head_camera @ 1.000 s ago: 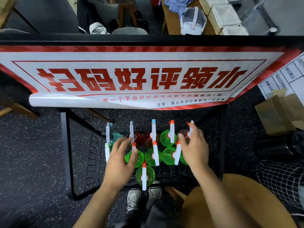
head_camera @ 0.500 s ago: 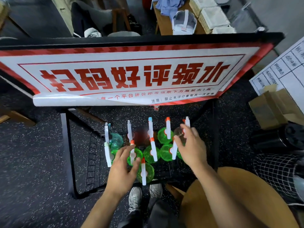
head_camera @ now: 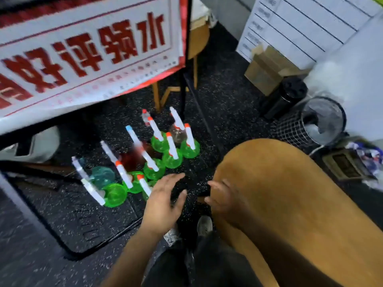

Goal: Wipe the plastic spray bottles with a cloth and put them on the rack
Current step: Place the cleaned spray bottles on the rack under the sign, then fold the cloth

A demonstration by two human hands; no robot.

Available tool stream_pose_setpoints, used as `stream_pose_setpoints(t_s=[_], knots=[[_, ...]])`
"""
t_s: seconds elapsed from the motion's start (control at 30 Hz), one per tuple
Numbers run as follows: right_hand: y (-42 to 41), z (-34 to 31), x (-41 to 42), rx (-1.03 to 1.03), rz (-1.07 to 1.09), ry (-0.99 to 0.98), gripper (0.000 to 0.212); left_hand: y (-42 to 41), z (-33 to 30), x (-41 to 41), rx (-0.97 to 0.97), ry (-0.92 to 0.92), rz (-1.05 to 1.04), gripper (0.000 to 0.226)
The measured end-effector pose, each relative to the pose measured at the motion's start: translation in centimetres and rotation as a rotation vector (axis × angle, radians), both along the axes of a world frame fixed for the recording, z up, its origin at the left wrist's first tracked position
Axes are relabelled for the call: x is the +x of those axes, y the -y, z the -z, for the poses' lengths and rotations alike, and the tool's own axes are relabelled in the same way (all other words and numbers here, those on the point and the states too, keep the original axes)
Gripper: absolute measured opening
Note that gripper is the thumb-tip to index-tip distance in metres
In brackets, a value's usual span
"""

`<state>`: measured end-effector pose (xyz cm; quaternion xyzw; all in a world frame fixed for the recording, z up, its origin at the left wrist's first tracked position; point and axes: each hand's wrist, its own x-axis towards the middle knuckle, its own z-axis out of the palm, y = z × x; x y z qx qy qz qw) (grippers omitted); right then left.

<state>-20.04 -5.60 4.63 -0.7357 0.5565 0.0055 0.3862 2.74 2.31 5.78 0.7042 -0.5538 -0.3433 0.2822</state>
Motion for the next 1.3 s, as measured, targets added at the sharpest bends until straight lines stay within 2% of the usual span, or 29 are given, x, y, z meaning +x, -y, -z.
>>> stream_pose_setpoints(t_s=[0.2, 0.4, 0.47, 0.6, 0.77, 0.9, 1.1, 1.3], knots=[[-6.2, 6.1, -11.6, 0.086, 0.045, -0.157, 0.079, 0.5, 1.6, -7.6, 0.173, 0.000, 0.217, 0.050], [-12.3, 4.4, -20.7, 0.176, 0.379, -0.060, 0.064, -0.1, 5.2, -17.9, 0.302, 0.017, 0.474, 0.049], [-15.1, 5.4, -24.3, 0.209, 0.440, -0.078, 0.056, -0.9, 6.4, -21.9, 0.338, 0.019, 0.547, 0.049], [-21.3, 7.4, -31.5, 0.259, 0.576, -0.172, 0.053, -3.0, 8.2, -30.6, 0.422, 0.019, 0.737, 0.050], [-27.7, 10.0, -37.4, 0.448, 0.635, -0.368, 0.055, -5.9, 9.9, -38.5, 0.553, 0.052, 0.942, 0.052], [-30.1, 11.7, -38.9, 0.593, 0.604, -0.386, 0.059, -7.6, 10.4, -42.0, 0.599, 0.085, 1.038, 0.054], [-29.2, 11.8, -40.0, 0.535, 0.624, -0.329, 0.051, -7.9, 9.7, -45.0, 0.577, 0.122, 1.080, 0.053], [-24.4, 6.3, -40.5, 0.205, 0.780, -0.179, 0.039, -4.7, 5.0, -47.4, 0.455, 0.085, 1.047, 0.054]])
